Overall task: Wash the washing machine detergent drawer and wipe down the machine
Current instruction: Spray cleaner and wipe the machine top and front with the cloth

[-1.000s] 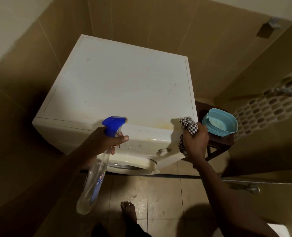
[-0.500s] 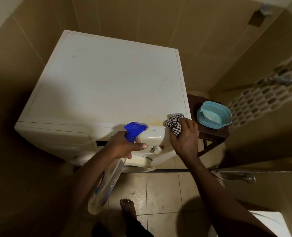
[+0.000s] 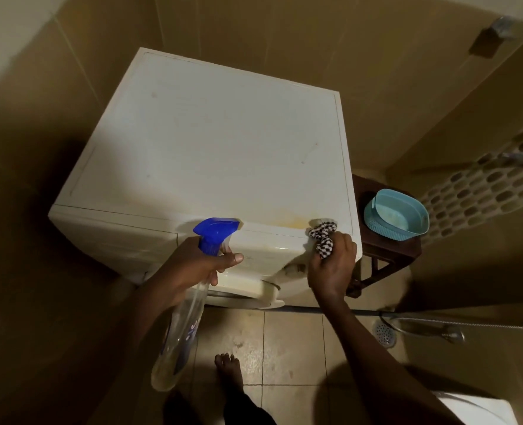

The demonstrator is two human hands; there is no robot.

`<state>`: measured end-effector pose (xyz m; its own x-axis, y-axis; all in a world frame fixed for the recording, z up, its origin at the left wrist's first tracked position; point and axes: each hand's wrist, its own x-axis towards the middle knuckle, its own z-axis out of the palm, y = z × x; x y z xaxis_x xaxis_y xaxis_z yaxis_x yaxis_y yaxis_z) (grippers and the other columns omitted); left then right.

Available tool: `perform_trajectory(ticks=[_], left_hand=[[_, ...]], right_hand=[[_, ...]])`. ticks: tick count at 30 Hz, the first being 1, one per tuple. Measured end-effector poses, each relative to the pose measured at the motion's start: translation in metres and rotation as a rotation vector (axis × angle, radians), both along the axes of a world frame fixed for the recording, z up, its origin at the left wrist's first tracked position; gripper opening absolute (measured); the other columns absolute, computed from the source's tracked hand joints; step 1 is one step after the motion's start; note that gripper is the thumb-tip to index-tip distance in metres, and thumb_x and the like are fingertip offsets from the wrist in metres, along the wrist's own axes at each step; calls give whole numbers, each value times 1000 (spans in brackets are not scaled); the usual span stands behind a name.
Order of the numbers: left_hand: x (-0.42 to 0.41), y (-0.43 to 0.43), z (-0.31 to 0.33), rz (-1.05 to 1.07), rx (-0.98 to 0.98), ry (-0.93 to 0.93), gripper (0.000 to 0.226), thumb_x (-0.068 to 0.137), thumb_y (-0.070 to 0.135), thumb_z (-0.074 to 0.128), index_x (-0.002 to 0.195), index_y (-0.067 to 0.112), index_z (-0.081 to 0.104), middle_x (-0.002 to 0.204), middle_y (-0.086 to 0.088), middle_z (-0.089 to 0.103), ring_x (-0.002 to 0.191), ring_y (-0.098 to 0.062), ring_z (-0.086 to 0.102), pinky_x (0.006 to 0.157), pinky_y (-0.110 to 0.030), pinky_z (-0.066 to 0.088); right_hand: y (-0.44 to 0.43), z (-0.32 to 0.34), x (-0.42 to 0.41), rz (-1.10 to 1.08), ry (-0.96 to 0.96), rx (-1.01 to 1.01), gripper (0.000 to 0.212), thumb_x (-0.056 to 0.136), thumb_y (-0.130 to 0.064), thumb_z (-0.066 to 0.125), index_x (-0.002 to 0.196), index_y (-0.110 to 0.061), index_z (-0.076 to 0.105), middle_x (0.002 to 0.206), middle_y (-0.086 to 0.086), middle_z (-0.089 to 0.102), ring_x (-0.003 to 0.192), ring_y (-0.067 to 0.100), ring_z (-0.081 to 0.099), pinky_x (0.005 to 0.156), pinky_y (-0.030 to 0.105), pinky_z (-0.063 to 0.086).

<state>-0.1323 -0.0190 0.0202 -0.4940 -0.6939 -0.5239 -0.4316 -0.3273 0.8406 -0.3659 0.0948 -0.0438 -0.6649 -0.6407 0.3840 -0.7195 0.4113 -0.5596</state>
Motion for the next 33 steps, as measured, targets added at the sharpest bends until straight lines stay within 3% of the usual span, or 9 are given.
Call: perform_trajectory(ticks=[3, 6, 10, 13, 16, 22, 25, 29, 33], left_hand=[[2, -2, 0, -6, 6, -12, 32, 77, 28, 81, 91, 4, 65, 70, -9, 64, 52, -16, 57, 53, -27, 47], [-4, 0, 0, -41, 0, -26, 35, 77, 28, 82, 92, 2, 65, 71, -11, 64, 54, -17, 58, 58, -30, 49], [-10, -1, 4, -43, -30, -12, 36, 77, 29, 82, 93, 1, 65, 70, -10, 65, 54, -17, 59, 60, -33, 50], [-5, 0, 6, -27, -27, -5, 34, 78, 28, 80, 93, 2, 65, 70, -11, 66, 56, -18, 60, 61, -33, 50], [2, 2, 5, -37, -16, -8, 34, 78, 28, 80, 95, 2, 66, 74, -13, 66, 58, -21, 60, 63, -35, 51], [-2, 1, -7, -34, 9, -38, 36, 77, 29, 81, 95, 3, 65, 73, -10, 65, 56, -19, 59, 62, -33, 51], [-14, 5, -5, -48, -7, -48, 36, 76, 30, 82, 97, 6, 66, 75, -11, 66, 56, -17, 60, 58, -29, 49], [-20, 7, 1, -65, 0, -23, 31, 79, 25, 79, 102, 8, 67, 78, -13, 67, 56, -17, 59, 56, -27, 49], [-7, 6, -3, -46, -17, -50, 33, 78, 27, 80, 96, 4, 65, 74, -16, 65, 59, -23, 59, 62, -33, 51]], right_hand=[[-17, -1, 37, 132, -28, 39, 20, 75, -3, 59, 94, -7, 56, 90, 7, 55, 82, 11, 37, 68, 30, 35], [-14, 0, 32, 250, 3, 92, 18, 74, -5, 60, 91, -8, 57, 89, 6, 55, 81, 17, 42, 68, 30, 34], [18, -1, -24, -60, 13, 36, 15, 80, -8, 61, 94, -7, 57, 90, 8, 57, 82, 16, 44, 71, 31, 39], [29, -1, -51, -335, -135, -78, 14, 84, -12, 62, 96, -6, 58, 92, 11, 62, 88, 28, 58, 78, 35, 44], [23, 1, -48, -405, -172, -116, 13, 84, -10, 63, 94, -5, 59, 91, 14, 64, 89, 33, 60, 79, 32, 41], [12, 11, -13, -206, -85, 12, 35, 81, -12, 64, 115, -10, 60, 104, 5, 60, 92, 12, 42, 79, 34, 41], [-7, 7, 27, 25, -68, 67, 40, 76, -20, 56, 114, -11, 62, 103, 4, 58, 91, 17, 44, 75, 30, 38], [-7, 2, 27, 201, 4, 123, 35, 70, -9, 58, 105, -10, 65, 98, 6, 58, 86, 20, 45, 71, 28, 37], [16, 2, -19, -80, -13, 138, 31, 73, -5, 65, 104, -5, 66, 101, 13, 59, 93, 29, 48, 76, 34, 41]])
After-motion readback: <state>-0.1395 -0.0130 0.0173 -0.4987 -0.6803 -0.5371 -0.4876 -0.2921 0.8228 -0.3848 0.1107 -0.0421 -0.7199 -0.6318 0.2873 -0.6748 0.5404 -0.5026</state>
